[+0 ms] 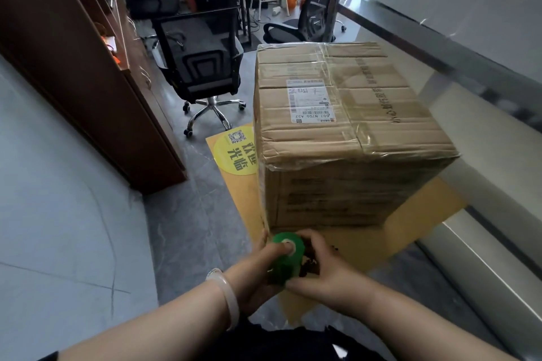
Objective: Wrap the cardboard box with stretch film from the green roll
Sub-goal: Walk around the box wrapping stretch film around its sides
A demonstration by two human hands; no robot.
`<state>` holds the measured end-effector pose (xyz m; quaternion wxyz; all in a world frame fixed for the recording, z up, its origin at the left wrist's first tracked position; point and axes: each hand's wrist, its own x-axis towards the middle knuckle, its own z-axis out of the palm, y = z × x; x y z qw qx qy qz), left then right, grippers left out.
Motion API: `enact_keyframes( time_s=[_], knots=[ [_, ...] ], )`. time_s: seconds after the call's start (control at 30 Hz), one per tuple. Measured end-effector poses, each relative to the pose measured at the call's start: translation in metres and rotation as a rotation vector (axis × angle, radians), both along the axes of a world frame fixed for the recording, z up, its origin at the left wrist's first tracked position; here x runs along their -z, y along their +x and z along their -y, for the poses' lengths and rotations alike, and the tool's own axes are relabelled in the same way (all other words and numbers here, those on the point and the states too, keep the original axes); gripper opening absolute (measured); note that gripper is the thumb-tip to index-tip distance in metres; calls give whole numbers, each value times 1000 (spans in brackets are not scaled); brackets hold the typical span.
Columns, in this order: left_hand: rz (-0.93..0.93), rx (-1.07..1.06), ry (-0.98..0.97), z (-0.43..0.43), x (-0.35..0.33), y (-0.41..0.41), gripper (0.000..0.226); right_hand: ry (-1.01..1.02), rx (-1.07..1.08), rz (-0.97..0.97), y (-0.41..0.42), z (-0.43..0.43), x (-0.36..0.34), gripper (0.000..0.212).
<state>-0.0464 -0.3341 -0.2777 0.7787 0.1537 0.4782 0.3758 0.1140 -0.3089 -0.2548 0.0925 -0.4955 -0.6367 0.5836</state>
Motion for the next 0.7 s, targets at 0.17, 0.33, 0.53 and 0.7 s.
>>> enact_keyframes(
  time_s=[0.17,0.33,0.53,0.7],
  knots=[
    [-30,-9,-36,-3,12,20,105,28,83,44,10,5,1,61],
    [-85,-67,-16,-11,4,38,104,190,167,31,16,4,-4,46],
    [-71,79,-124,-14,3,47,48,189,255,79,26,-4,-4,44],
    [-29,197,-186,-29,4,58,21,156,388,119,30,-5,3,52]
  ],
)
